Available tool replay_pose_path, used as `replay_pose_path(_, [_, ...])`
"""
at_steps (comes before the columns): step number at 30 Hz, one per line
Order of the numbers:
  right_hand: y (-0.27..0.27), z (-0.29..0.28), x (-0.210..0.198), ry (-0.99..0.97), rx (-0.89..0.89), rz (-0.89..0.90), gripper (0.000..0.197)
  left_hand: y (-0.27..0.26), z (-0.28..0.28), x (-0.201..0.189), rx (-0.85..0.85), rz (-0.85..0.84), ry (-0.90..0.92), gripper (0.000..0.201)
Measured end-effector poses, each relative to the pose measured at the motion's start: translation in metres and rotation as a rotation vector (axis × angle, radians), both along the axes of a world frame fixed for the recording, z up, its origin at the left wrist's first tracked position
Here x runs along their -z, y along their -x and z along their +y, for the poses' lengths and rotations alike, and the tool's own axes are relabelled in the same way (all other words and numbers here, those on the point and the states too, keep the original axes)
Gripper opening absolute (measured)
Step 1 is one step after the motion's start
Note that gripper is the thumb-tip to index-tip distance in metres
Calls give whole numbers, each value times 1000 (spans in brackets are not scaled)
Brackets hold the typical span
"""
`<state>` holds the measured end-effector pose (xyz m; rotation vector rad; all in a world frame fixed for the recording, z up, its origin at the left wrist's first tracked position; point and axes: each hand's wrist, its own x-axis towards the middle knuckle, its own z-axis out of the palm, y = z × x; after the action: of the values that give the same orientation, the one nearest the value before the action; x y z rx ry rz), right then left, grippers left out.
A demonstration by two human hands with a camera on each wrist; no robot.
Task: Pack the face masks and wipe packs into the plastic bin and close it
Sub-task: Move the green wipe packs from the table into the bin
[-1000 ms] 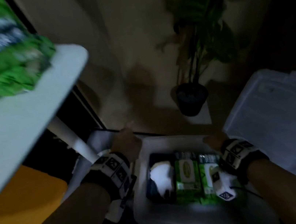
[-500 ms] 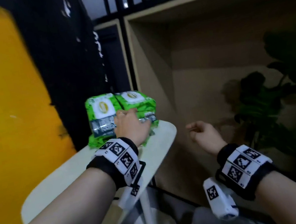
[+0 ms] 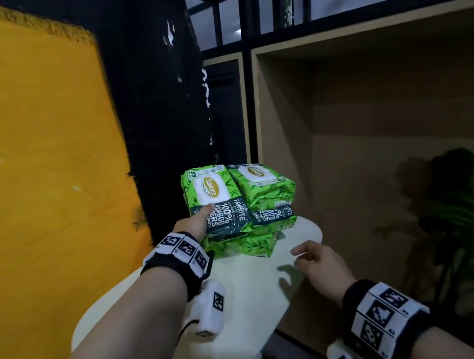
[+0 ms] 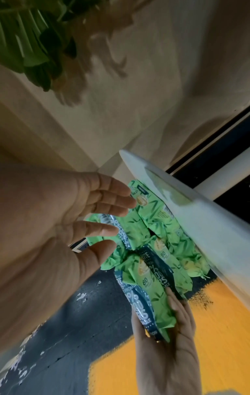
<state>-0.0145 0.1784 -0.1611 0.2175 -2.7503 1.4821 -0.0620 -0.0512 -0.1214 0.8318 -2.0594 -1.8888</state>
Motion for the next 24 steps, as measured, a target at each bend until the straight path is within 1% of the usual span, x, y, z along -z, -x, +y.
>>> replay_pose_path(1, [1,-3,-1,6,4,-8,21,4,-3,3,-6,21,-53,87])
replay_pose_path(4, [7,-11,-6,48,30,-7,20,-2,-5,-4,32,88,-150,53])
replay_pose_path(5, [8,-14,-10,79,50,0,18,-4,-6,-6,44,106,-164,47])
replay_pose_path(6, [10,-17,-15,118,75,4,17,-5,-7,-6,56,114,-176,44])
replay_pose_path(7, [15,-19,-20,153,107,13,22,-5,-9,-5,64,122,-185,46])
replay_pose_path(10, [38,-23,-29,207,195,36,52,-13,-13,-3,94,133,-204,51])
replay_pose_path(13, [66,-25,-39,307,253,1,78,-21,-18,1,122,155,-203,38])
replay_pose_path(16, [95,-26,-50,419,325,-65,112,-28,-23,5,161,175,-219,29])
replay_pose_path(17, [103,-27,-53,445,322,-102,118,-30,-24,5,170,181,-219,25])
replay_pose_path(18, [109,-29,-55,459,313,-142,118,-32,-24,5,178,183,-224,22])
replay_pose_path(21, [120,-38,-58,491,273,-223,106,-35,-26,7,203,192,-226,12])
replay_pose_path(24, [131,-47,-54,443,327,-231,119,-36,-29,10,208,201,-222,16])
